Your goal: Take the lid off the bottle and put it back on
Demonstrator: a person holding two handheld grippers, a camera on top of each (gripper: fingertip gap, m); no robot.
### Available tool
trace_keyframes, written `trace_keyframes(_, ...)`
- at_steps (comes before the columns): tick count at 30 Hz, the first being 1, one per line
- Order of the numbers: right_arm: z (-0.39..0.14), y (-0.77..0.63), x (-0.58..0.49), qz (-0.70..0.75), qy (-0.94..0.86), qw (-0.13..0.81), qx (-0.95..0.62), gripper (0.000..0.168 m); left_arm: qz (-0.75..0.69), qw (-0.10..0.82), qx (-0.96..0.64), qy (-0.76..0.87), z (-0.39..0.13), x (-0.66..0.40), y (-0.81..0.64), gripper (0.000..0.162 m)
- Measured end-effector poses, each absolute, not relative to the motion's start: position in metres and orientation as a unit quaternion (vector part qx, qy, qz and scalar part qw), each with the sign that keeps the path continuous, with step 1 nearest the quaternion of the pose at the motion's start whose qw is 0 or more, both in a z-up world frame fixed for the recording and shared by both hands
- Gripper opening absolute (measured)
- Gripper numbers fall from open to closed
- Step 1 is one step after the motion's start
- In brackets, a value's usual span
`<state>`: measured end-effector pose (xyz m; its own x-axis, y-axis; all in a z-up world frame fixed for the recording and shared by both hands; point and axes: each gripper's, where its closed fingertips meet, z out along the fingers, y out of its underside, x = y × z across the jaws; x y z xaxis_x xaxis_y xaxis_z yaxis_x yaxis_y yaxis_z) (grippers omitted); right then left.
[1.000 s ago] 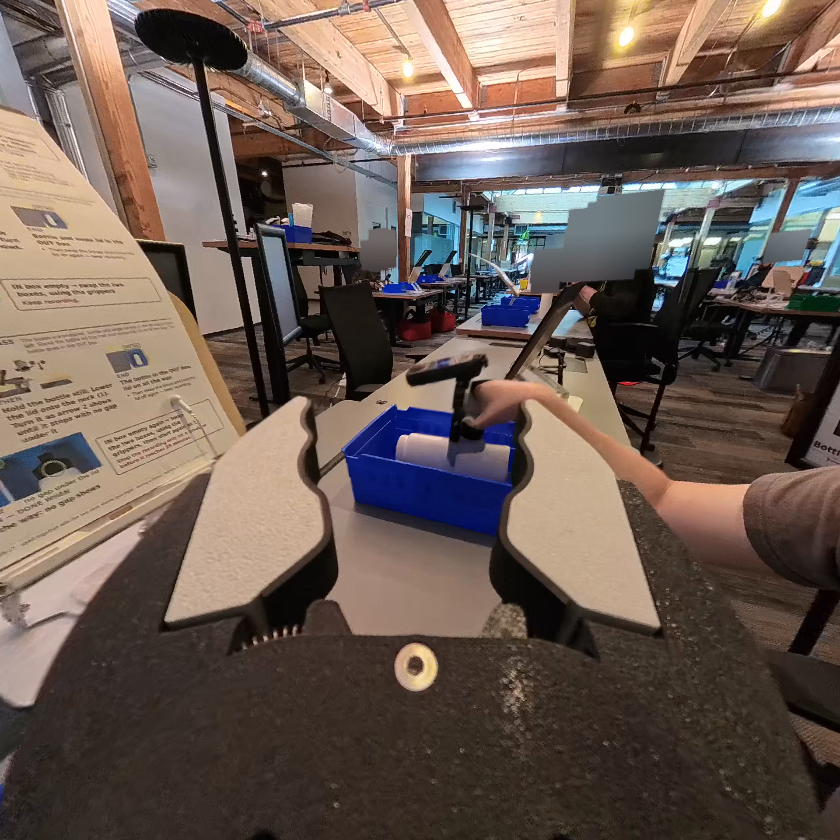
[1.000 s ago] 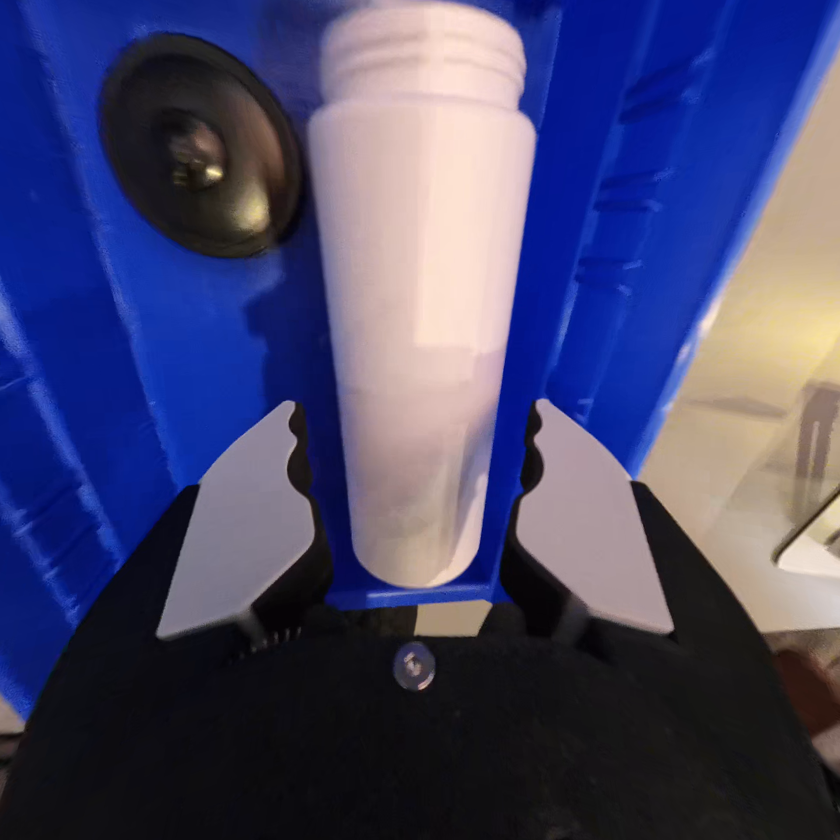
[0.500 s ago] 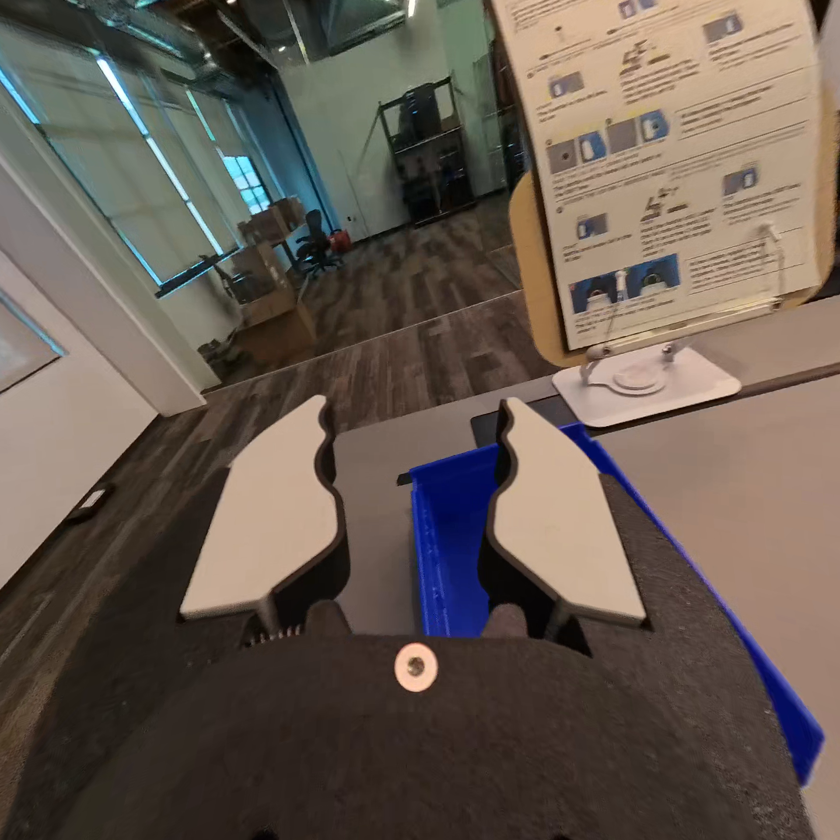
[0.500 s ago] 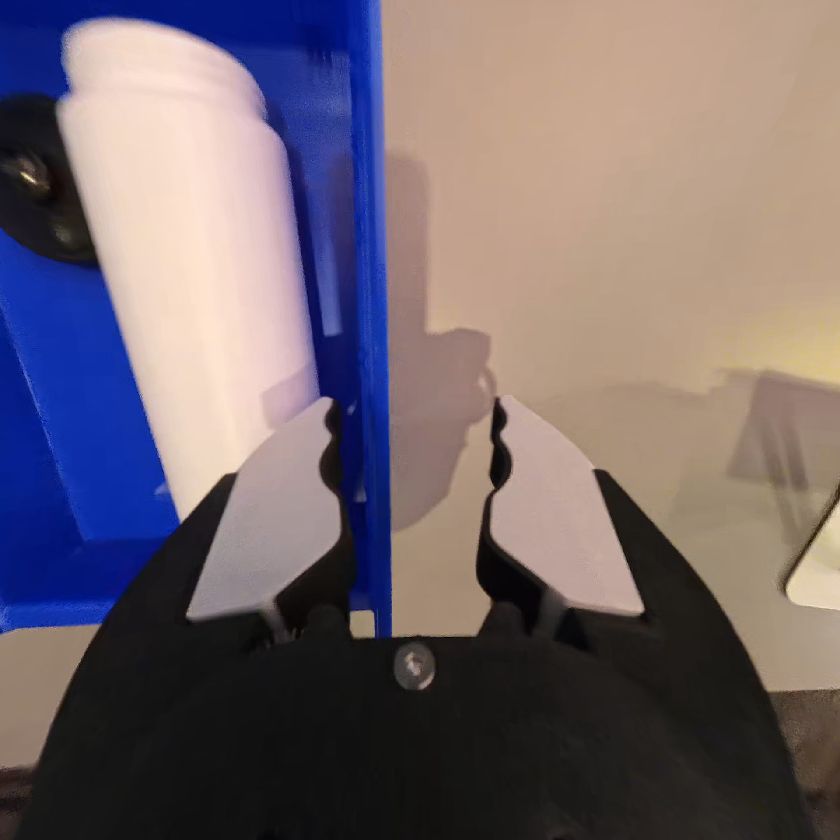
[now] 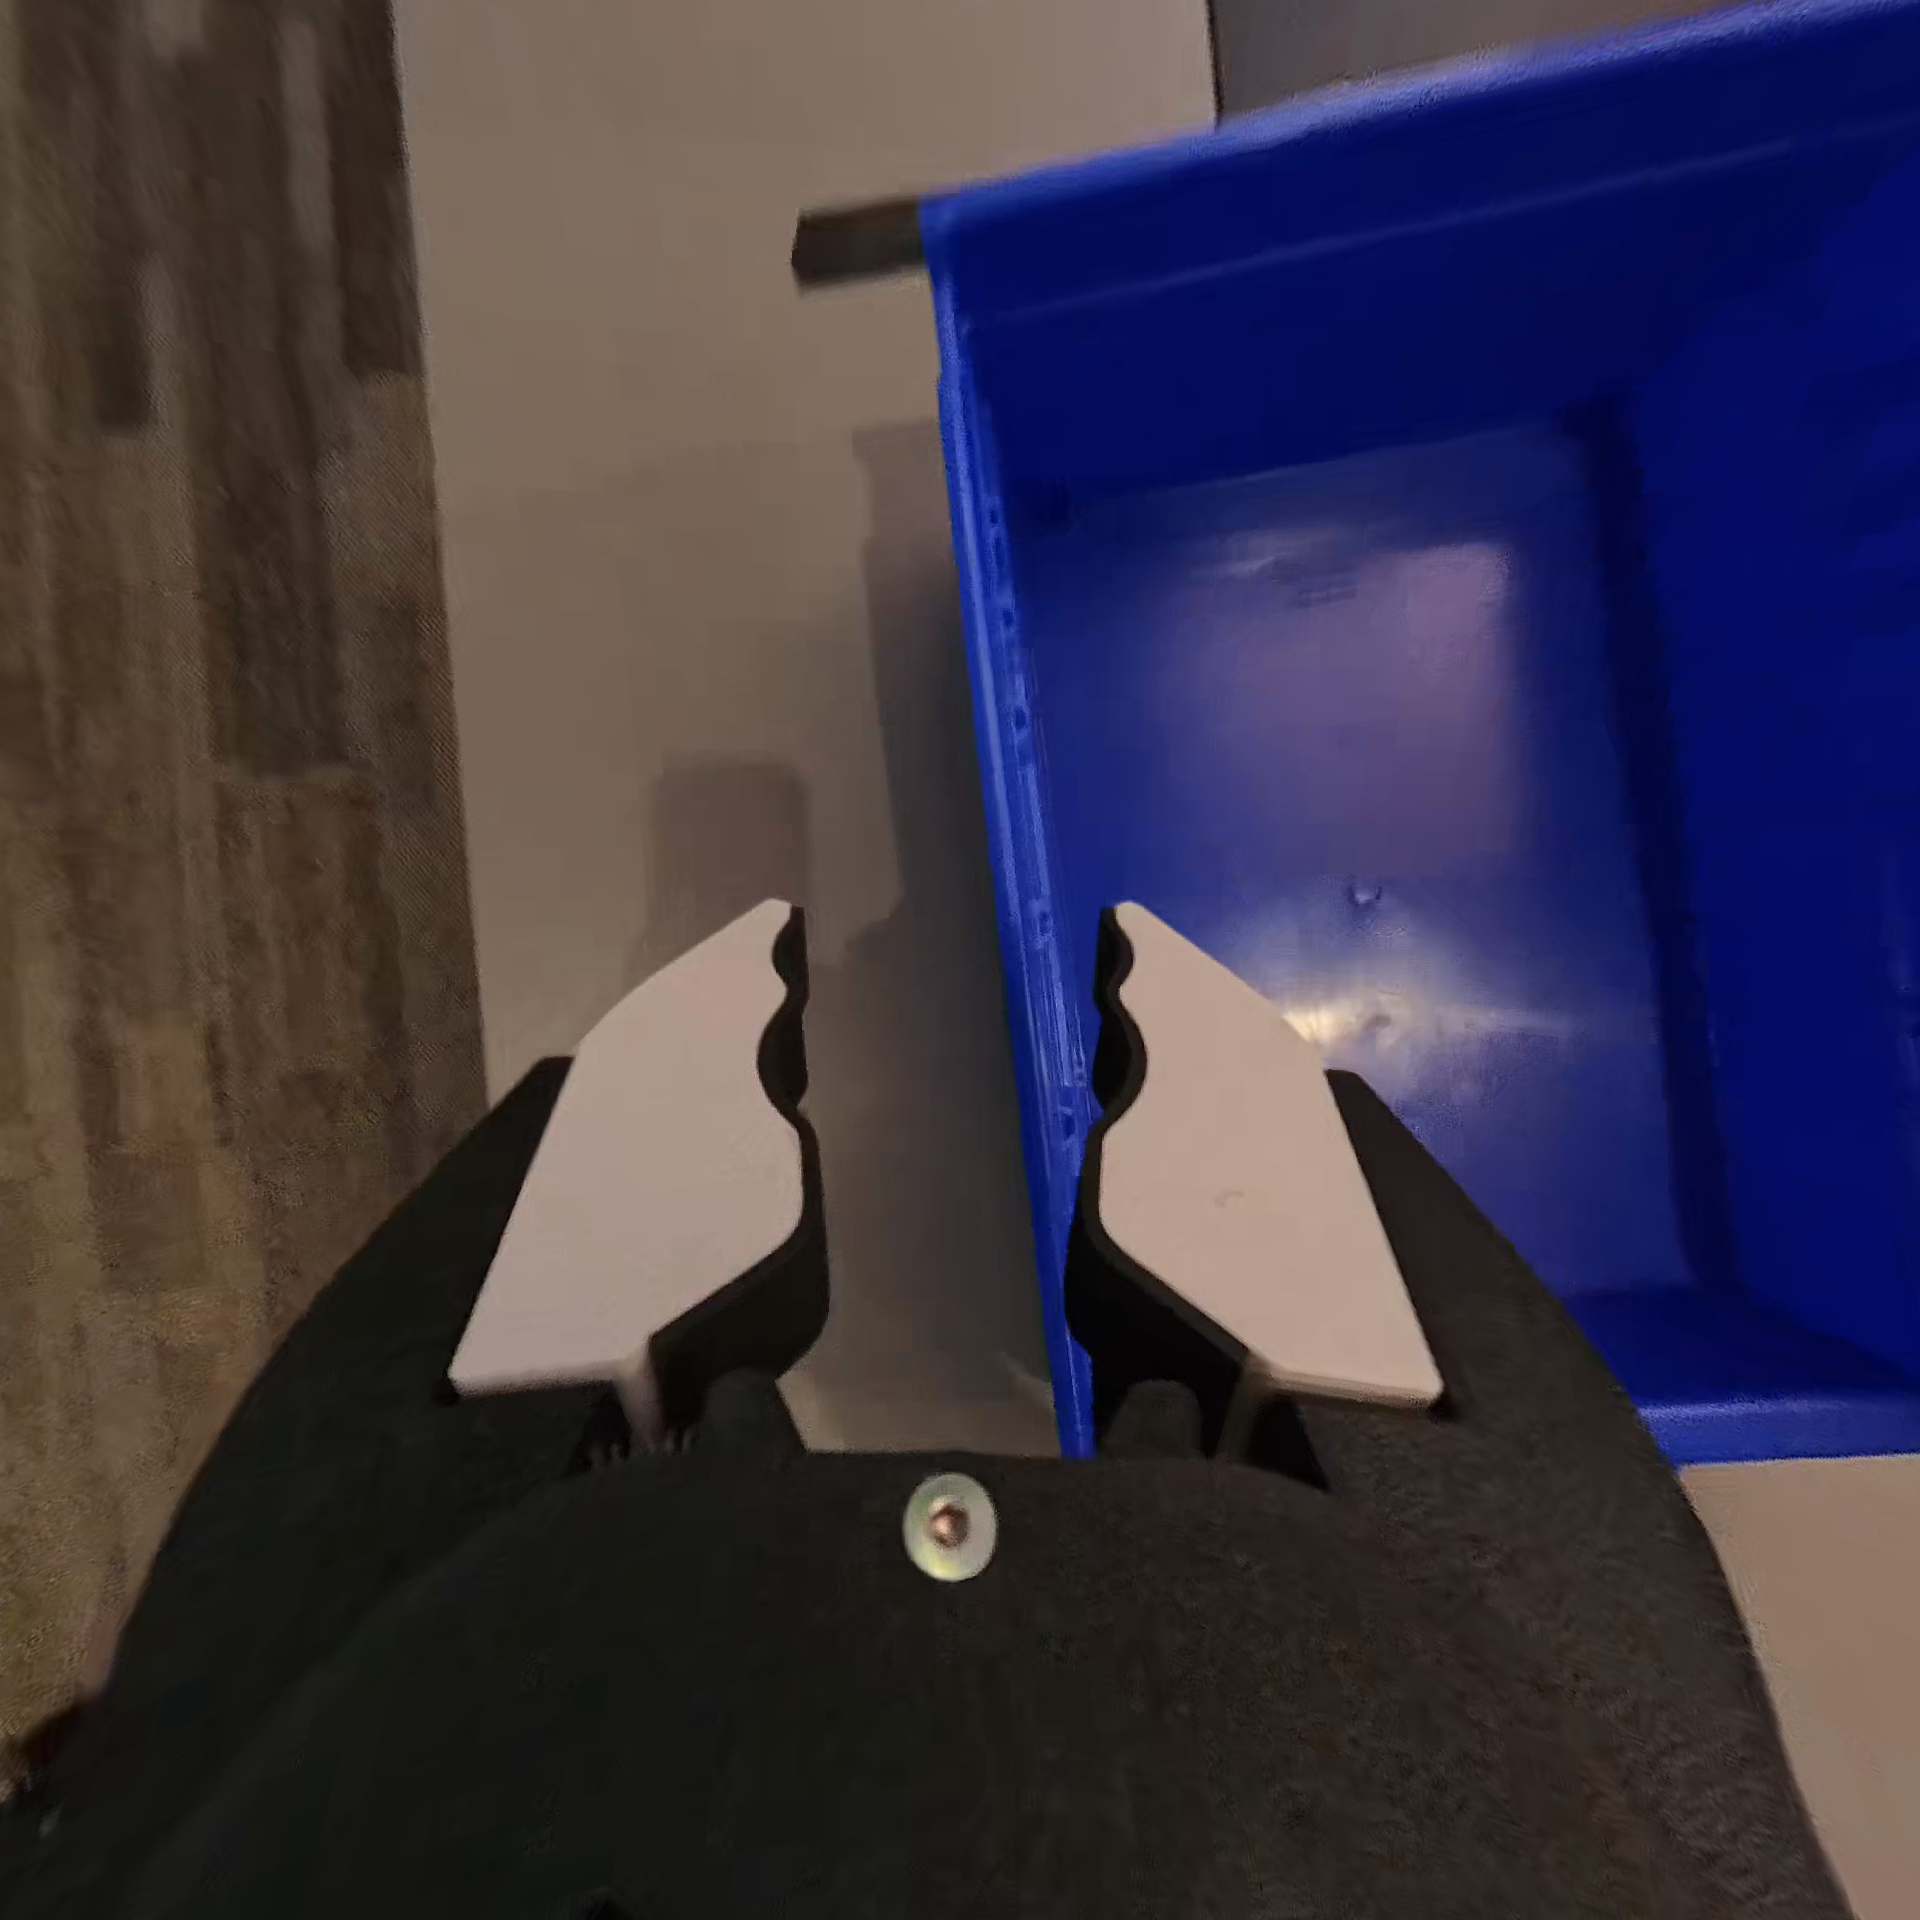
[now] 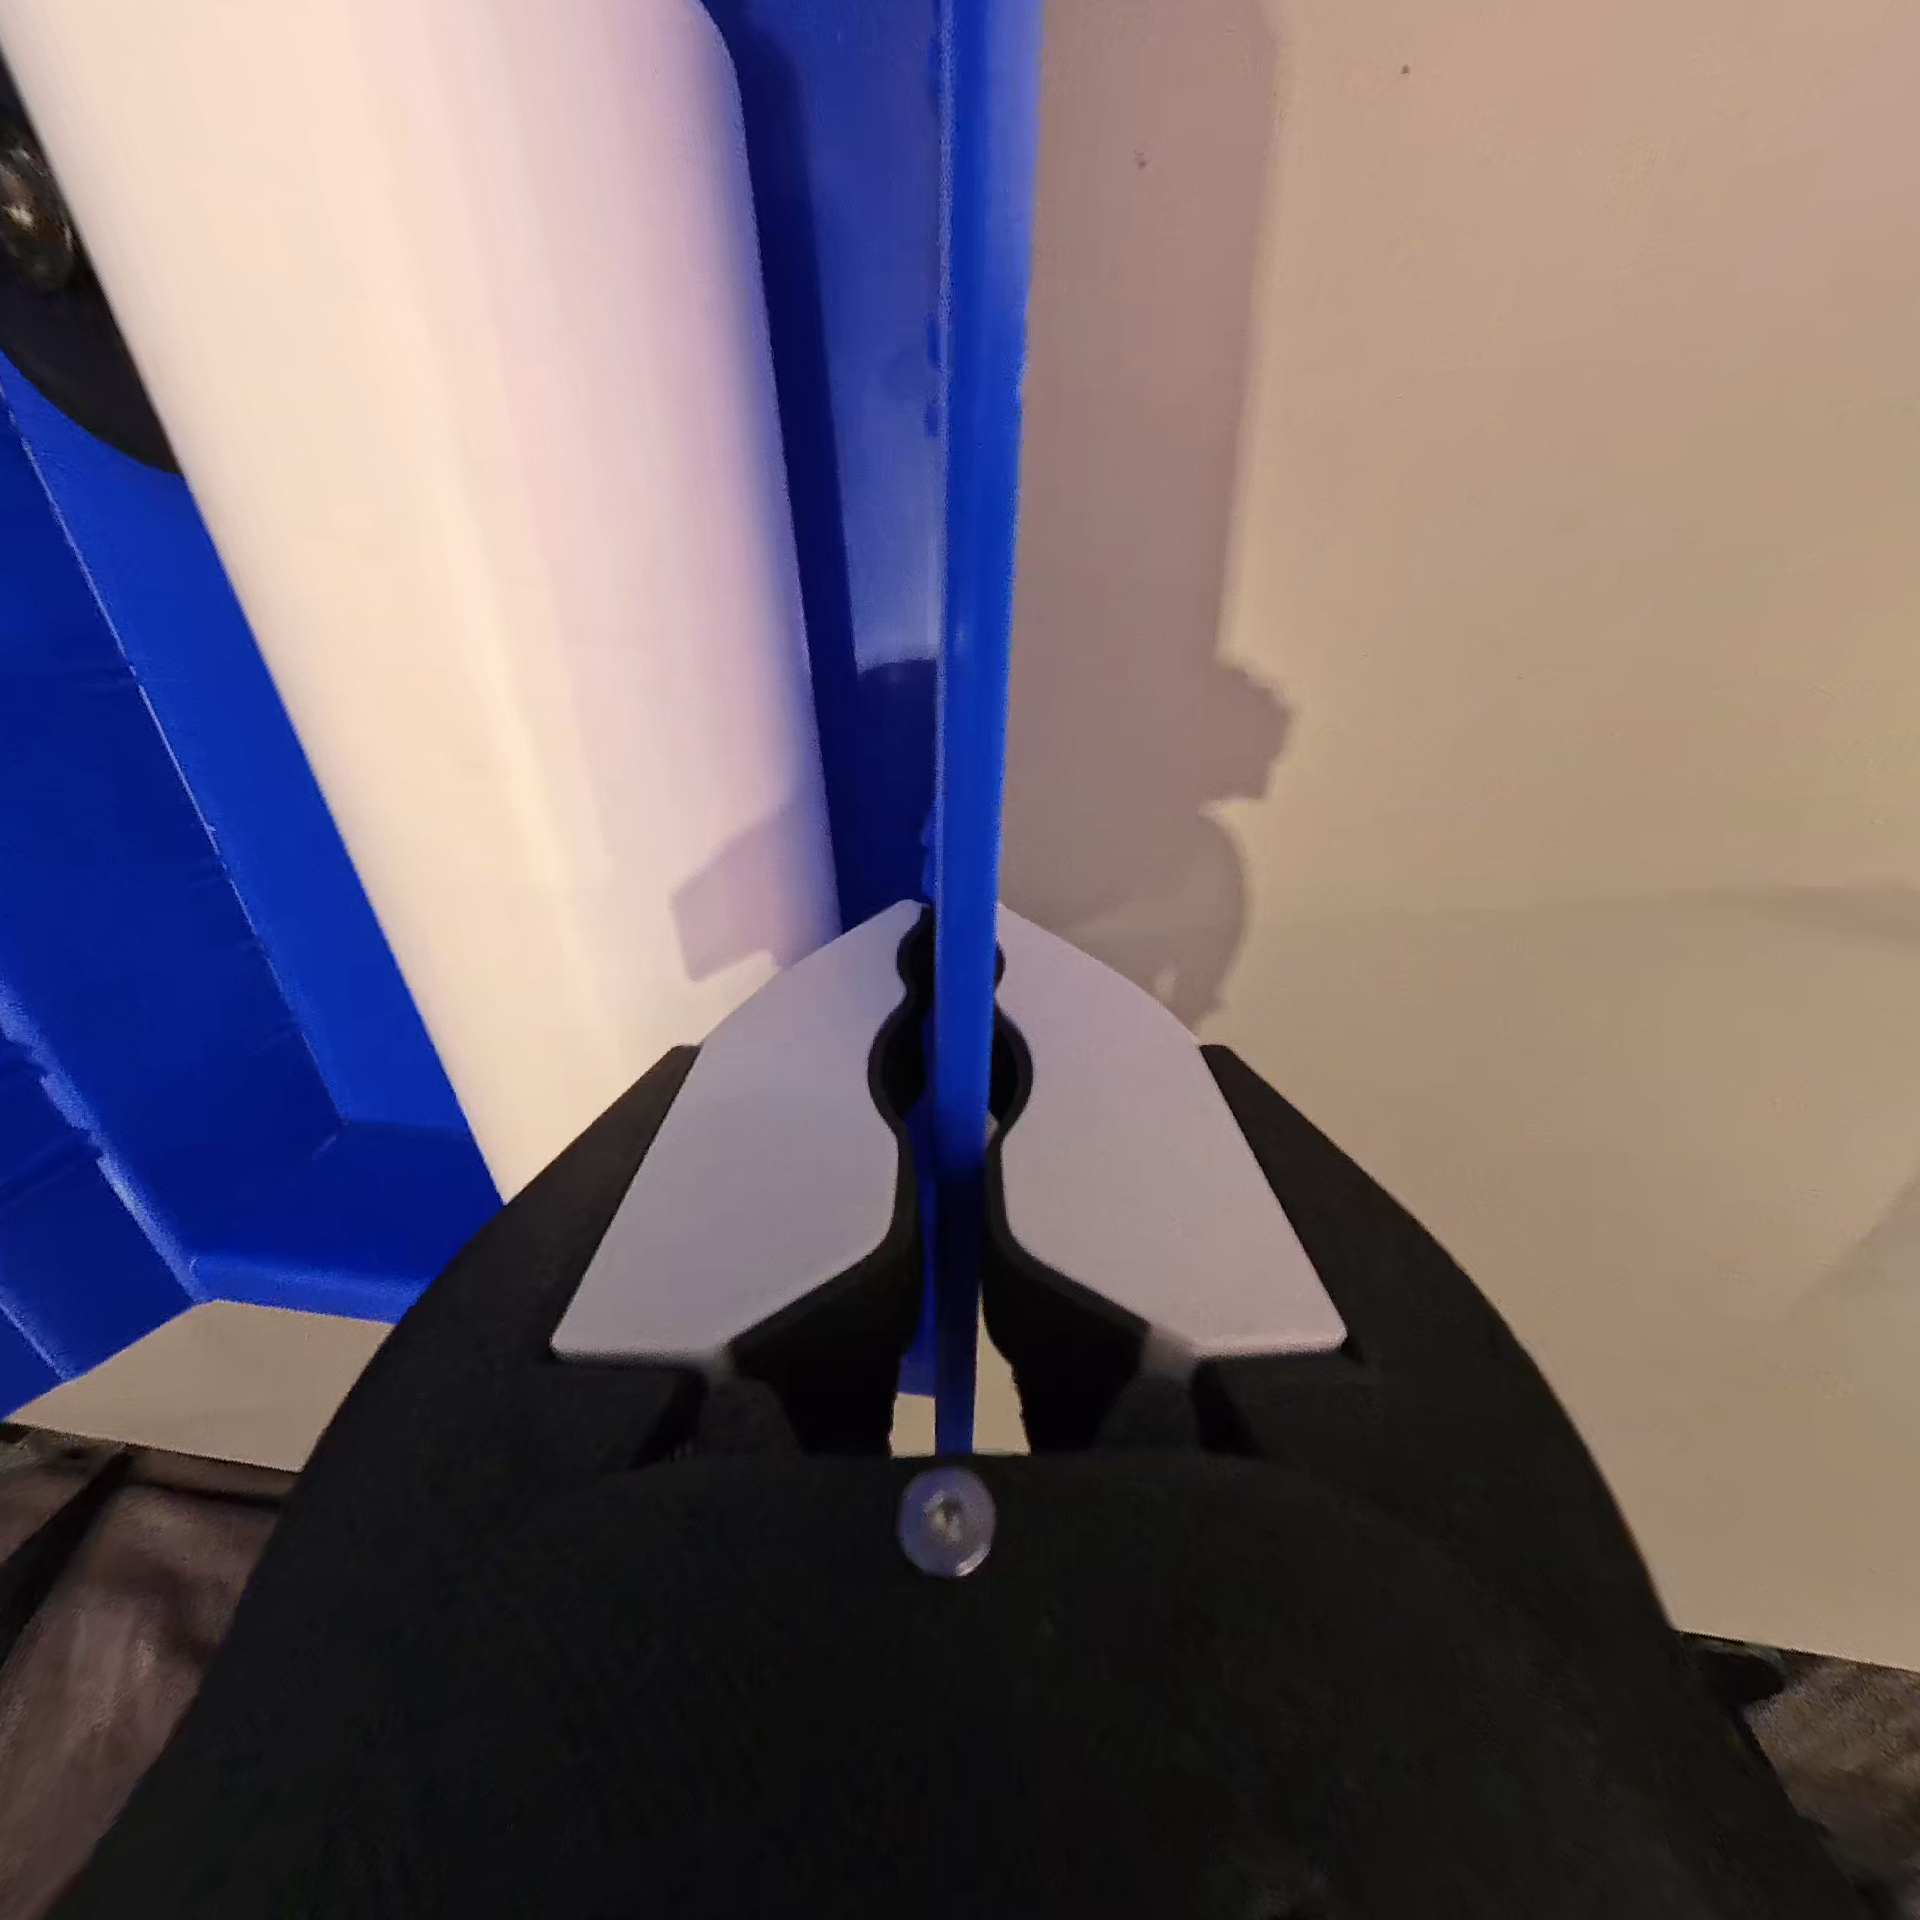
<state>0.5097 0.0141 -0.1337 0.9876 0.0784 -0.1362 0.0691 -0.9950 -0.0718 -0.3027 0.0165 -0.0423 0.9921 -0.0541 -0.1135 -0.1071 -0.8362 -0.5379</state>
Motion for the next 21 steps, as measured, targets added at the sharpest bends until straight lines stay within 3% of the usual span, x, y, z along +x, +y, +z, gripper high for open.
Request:
trace_keyframes(2, -0.134, 0.014, 0.509, 0.069, -0.035, 0.032, -0.997, 0.007, 0.02, 0.246, -0.969, 0.032, -0.058, -0.302, 0.012, 0.05)
trace_keyframes(6, -0.134, 0.013, 0.507, 0.074, -0.029, 0.026, -0.996, 0.007, -0.051, 0.167, -0.984, 0.022, -0.086, -0.288, -0.004, 0.029)
trace_keyframes(10, -0.135, 0.013, 0.5, 0.08, -0.025, 0.018, -0.996, 0.007, -0.049, 0.072, -0.996, 0.026, -0.11, -0.281, -0.023, 0.023)
trace_keyframes(11, -0.135, 0.013, 0.496, 0.085, -0.026, 0.015, -0.996, 0.007, -0.036, 0.055, -0.997, 0.033, -0.115, -0.282, -0.025, 0.012)
trace_keyframes(21, -0.135, 0.015, 0.45, 0.085, -0.059, -0.007, -0.995, 0.007, -0.02, 0.03, -0.998, 0.052, -0.116, -0.257, -0.022, 0.009)
